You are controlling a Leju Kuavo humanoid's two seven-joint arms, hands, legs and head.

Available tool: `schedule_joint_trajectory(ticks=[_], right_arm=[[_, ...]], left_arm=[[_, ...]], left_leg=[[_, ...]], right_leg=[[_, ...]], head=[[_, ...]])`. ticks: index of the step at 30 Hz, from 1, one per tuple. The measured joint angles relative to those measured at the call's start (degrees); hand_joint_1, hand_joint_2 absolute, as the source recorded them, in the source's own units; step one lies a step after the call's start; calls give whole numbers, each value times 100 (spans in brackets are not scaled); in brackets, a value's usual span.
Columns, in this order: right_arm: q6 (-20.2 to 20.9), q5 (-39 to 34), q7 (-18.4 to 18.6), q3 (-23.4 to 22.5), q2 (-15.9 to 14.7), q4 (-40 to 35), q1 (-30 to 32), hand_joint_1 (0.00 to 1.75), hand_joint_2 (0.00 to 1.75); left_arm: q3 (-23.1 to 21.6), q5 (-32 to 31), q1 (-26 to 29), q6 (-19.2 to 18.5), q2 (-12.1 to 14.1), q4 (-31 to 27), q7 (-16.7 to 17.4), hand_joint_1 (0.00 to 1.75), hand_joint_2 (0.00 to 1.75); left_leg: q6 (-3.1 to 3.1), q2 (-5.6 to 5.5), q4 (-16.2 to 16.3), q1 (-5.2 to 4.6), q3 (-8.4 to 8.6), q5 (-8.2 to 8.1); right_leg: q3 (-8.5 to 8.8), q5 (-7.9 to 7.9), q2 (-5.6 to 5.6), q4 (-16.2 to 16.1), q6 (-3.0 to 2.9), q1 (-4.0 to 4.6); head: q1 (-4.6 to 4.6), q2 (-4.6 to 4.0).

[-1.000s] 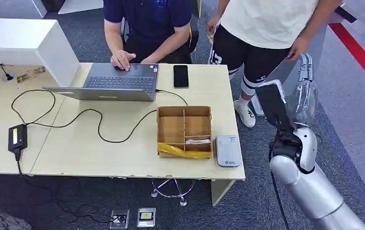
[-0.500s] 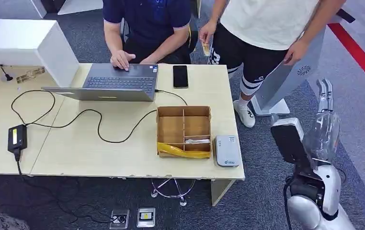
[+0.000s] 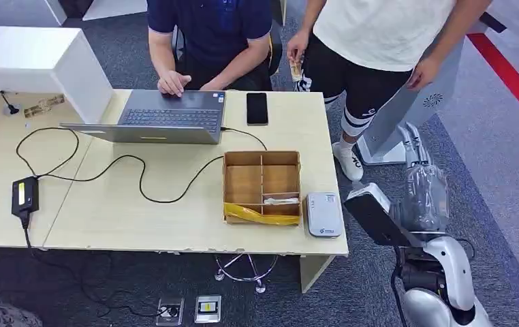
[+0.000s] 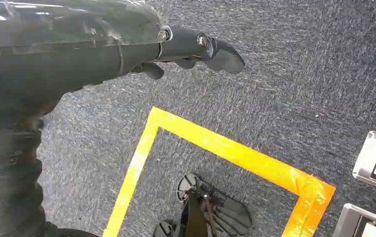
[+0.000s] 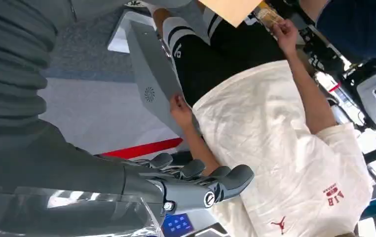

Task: Pass the card to the sensor for recognition and then transmit it.

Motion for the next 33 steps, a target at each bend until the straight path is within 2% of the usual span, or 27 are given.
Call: schedule_joint_trajectory(ticks=[3,6,17,25,33], right_arm=[[115,44,-9,44,57,0,-4,0,175],[466,136,-35,101,118,2,-23,0,175],[1325,608,-142,706,542,348,-336,0,175],[1447,791,-94,1124,730,700,-540,0,175],[1340,1294,79,1619,972,1307,-680,0,175]], left_arm=[[0,-2,0,-2,0,0,2,0,175],[0,-39,-2,-9,0,2,0,0,175],[-9,-114,-95,-33,0,2,90,0,175],[-13,-122,-106,-26,0,0,140,0,175],[-17,-166,-128,-24,0,2,164,0,175]], left_leg=[[0,0,0,0,0,0],[0,0,-1,0,-2,0],[0,-4,-2,0,-6,0],[0,-2,-2,0,-6,0],[0,-3,-2,1,-6,0]], right_leg=[[0,0,0,0,0,0],[0,0,-1,0,0,0],[-1,0,-2,2,0,1],[-1,-1,-1,2,0,1],[-1,-1,-1,2,-1,2]], head=[[4,0],[0,0],[4,-2],[4,-2],[4,-2]])
